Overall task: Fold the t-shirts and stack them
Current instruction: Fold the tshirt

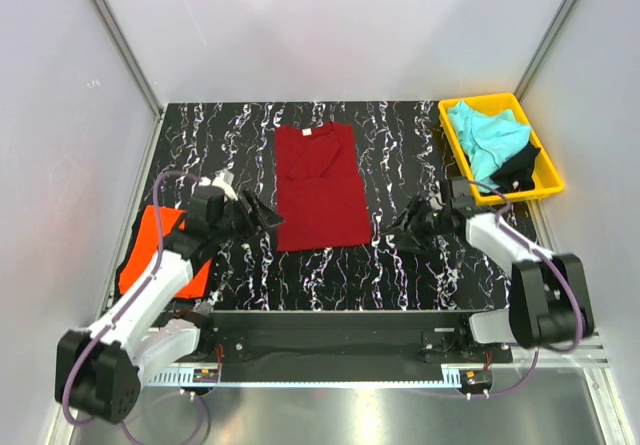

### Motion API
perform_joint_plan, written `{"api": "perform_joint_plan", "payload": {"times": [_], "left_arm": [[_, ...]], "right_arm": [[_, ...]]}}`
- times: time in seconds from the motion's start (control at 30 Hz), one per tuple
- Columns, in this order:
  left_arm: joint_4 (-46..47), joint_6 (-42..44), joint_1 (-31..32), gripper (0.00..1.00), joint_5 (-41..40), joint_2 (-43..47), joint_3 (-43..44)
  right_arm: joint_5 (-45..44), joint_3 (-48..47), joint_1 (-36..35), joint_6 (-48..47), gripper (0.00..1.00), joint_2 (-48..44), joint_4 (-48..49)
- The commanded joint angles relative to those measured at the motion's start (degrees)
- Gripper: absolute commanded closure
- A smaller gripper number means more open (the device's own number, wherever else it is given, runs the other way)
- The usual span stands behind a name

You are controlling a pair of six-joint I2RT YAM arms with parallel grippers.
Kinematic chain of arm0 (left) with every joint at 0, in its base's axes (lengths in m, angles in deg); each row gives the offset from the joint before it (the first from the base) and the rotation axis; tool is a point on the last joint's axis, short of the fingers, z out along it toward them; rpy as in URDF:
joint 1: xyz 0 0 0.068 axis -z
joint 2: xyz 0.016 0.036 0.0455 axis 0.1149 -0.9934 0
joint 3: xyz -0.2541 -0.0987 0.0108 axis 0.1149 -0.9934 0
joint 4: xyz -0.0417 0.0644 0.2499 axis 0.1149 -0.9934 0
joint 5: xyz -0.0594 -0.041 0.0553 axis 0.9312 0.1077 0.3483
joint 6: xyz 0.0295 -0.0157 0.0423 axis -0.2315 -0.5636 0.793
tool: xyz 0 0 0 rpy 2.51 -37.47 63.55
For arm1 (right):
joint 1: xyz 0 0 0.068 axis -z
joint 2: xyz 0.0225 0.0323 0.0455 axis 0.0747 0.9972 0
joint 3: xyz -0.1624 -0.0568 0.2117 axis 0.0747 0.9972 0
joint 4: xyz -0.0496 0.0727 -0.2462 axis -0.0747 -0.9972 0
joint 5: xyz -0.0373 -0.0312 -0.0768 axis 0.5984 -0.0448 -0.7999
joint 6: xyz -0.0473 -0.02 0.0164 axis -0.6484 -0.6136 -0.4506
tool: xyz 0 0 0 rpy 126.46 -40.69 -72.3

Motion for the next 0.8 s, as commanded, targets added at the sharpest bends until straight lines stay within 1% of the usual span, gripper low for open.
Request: {"api": "perform_joint_plan", "payload": {"times": [0.0, 0.03, 0.1, 0.13, 0.23, 0.3, 0.33, 0.43, 0.6, 0.77], "left_arm": [[-0.75, -13.08, 1.77, 0.3, -6.45, 7.65, -10.12], [2.31, -17.8, 2.47, 0.31, -7.68, 9.25, -12.08], [4.44, -22.31, 4.84, 0.34, -11.45, 11.45, -16.47], [5.49, -25.81, 5.55, 0.34, -12.43, 11.9, -17.62], [9.62, -29.88, 7.22, 0.37, -15.16, 9.81, -20.27], [11.03, -31.38, 7.92, 0.4, -17.17, 8.48, -22.02], [13.65, -32.78, 8.01, 0.41, -17.62, 7.17, -22.64], [16.65, -34.98, 8.28, 0.43, -19.82, 4.79, -24.05], [18.86, -37.53, 8.45, 0.43, -20.79, -2.32, -23.87], [20.53, -41.23, 8.72, 0.48, -22.72, -5.85, -24.4]], "right_arm": [[-6.7, 8.7, -1.09, 13.0, 0.39, -5.7, 8.62], [-8.8, 9.6, -2.57, 16.07, 0.39, -7.46, 10.64], [-11.18, 9.35, -5.03, 17.06, 0.39, -6.87, 11.36], [-13.36, 9.09, -7.66, 17.67, 0.39, -6.25, 11.36], [-14.79, 9.43, -9.96, 20.83, 0.39, -3.18, 14.42], [-14.88, 12.4, -10.58, 23.12, 0.4, -1.69, 18.37], [-14.71, 13.55, -10.67, 25.57, 0.41, -1.07, 23.35], [-14.79, 15.23, -10.67, 27.08, 0.43, 1.4, 26.9], [-15.41, 15.59, -10.85, 27.87, 0.45, 4.47, 28.5], [-16.9, 15.5, -10.76, 29.02, 0.48, 6.5, 30.43]]}}
